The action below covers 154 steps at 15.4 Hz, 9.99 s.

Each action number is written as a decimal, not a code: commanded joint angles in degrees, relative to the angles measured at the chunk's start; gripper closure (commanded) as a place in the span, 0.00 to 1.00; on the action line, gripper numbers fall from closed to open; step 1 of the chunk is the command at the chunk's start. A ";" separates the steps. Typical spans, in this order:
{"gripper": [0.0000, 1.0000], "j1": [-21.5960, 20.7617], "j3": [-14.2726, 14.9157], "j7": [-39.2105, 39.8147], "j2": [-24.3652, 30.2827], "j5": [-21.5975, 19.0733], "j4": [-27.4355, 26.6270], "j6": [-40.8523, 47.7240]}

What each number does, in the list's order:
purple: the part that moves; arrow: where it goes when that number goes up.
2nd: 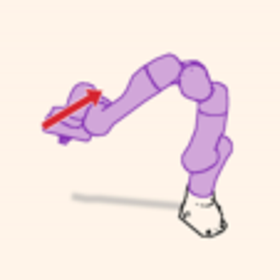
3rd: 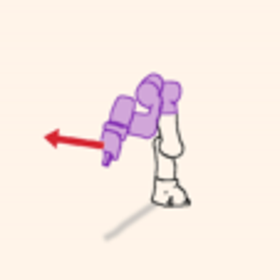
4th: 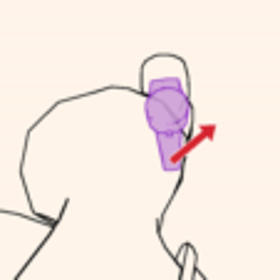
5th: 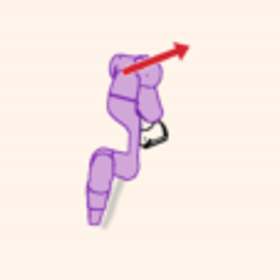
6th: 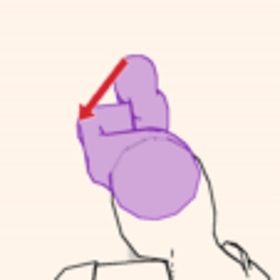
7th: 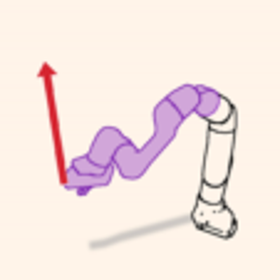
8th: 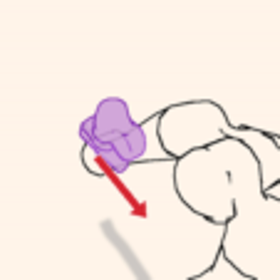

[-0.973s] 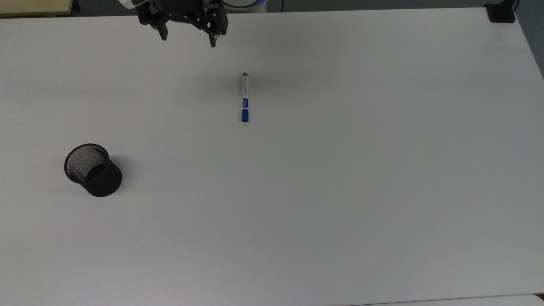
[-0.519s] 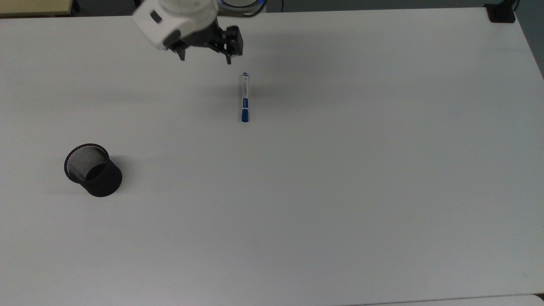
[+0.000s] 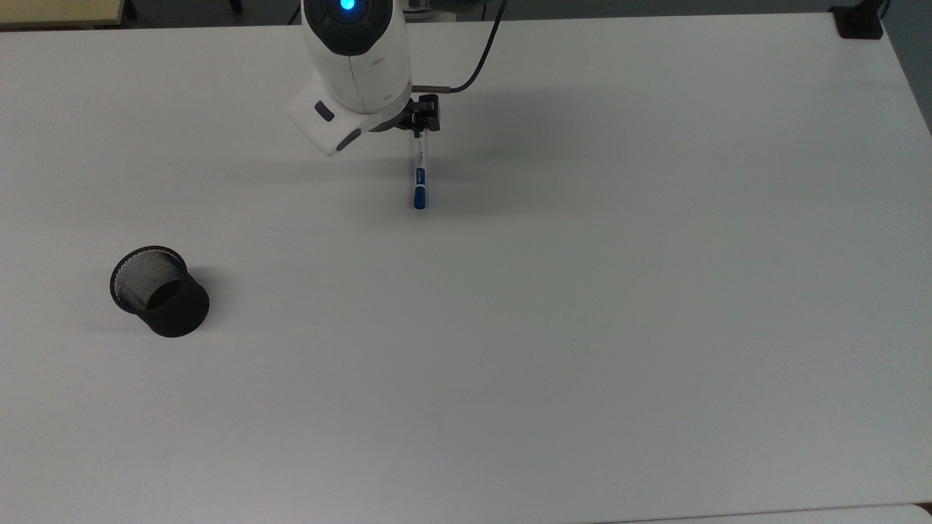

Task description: Insert the marker

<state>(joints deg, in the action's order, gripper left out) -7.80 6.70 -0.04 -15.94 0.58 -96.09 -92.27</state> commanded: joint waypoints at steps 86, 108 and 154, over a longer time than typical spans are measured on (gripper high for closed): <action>0.86 15.80 6.47 -24.04 -11.91 17.09 5.63 -74.63; 0.42 15.53 7.10 -24.65 -14.39 18.94 2.40 -75.69; 0.00 7.54 -2.75 0.40 12.68 -1.98 -2.26 -4.23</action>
<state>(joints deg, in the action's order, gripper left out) 0.03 3.55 1.22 -4.46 -0.02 -97.94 -98.26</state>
